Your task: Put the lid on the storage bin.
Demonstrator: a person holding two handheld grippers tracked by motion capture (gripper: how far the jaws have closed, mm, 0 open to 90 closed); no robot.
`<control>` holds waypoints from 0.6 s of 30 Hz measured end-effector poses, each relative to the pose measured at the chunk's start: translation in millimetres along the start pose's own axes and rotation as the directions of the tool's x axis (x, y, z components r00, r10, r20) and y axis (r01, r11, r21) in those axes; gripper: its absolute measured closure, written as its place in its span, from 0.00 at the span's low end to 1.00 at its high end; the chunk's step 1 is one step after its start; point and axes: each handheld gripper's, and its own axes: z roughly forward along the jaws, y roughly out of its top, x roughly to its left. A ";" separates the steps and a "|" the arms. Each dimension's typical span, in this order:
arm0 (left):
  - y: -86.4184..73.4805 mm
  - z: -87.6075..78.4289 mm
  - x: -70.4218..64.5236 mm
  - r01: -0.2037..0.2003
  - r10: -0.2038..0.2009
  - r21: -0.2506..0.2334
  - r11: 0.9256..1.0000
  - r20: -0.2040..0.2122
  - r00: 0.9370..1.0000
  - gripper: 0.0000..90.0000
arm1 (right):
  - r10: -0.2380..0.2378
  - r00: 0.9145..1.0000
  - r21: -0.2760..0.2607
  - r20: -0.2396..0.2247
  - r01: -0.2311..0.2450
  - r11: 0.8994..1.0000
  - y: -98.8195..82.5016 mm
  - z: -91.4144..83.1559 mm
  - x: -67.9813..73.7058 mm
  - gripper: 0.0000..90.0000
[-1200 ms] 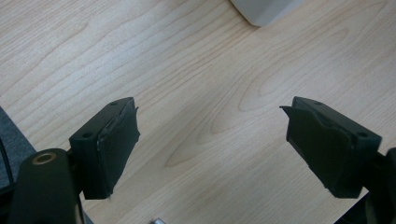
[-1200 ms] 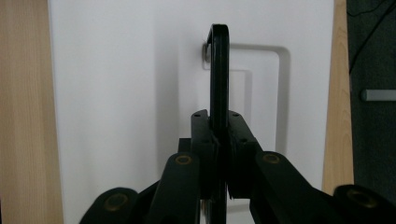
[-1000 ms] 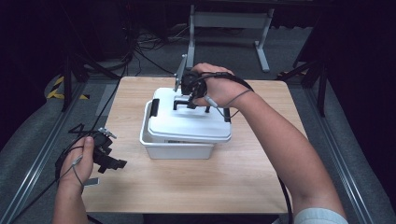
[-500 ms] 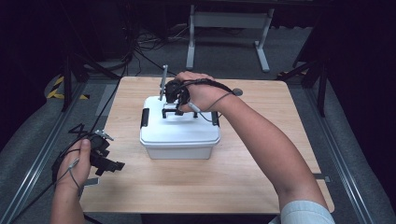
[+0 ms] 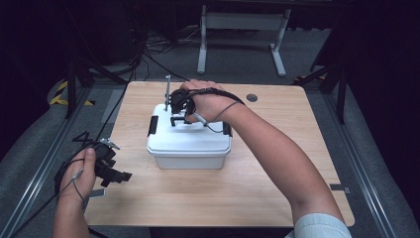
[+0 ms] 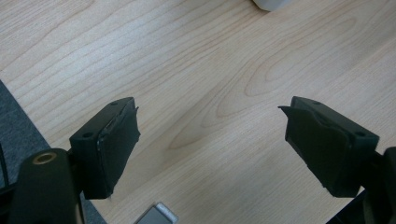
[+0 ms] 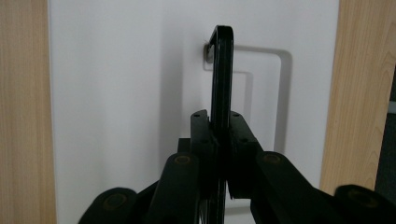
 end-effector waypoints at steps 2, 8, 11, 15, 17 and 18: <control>0.1 -0.4 0.0 -0.002 0.002 -0.001 1.000 0.000 1.000 0.20 | 0.010 1.000 -0.002 -0.008 -0.010 1.000 -0.9 1.3 1.6 0.93; 1.3 0.4 -0.5 -0.007 0.007 0.001 1.000 0.002 1.000 0.20 | 0.036 0.998 -0.049 -0.048 -0.038 0.998 -7.4 3.3 2.7 0.92; 1.8 1.5 -0.3 -0.008 0.008 0.002 1.000 0.003 1.000 0.20 | 0.054 0.996 -0.050 -0.070 -0.058 0.997 -8.3 3.3 4.0 0.89; 1.7 1.0 0.9 -0.005 0.005 -0.001 1.000 0.000 1.000 0.20 | 0.099 0.989 -0.076 -0.113 -0.108 0.991 -10.3 0.1 10.3 0.67; 1.8 0.4 0.9 -0.006 0.006 -0.002 1.000 -0.003 1.000 0.20 | 0.107 0.987 -0.107 -0.119 -0.120 0.987 -11.2 -4.0 11.4 0.65; 2.1 -0.1 0.5 -0.007 0.007 -0.002 1.000 0.000 1.000 0.20 | 0.109 0.987 -0.122 -0.116 -0.123 0.985 -12.1 -7.9 12.0 0.62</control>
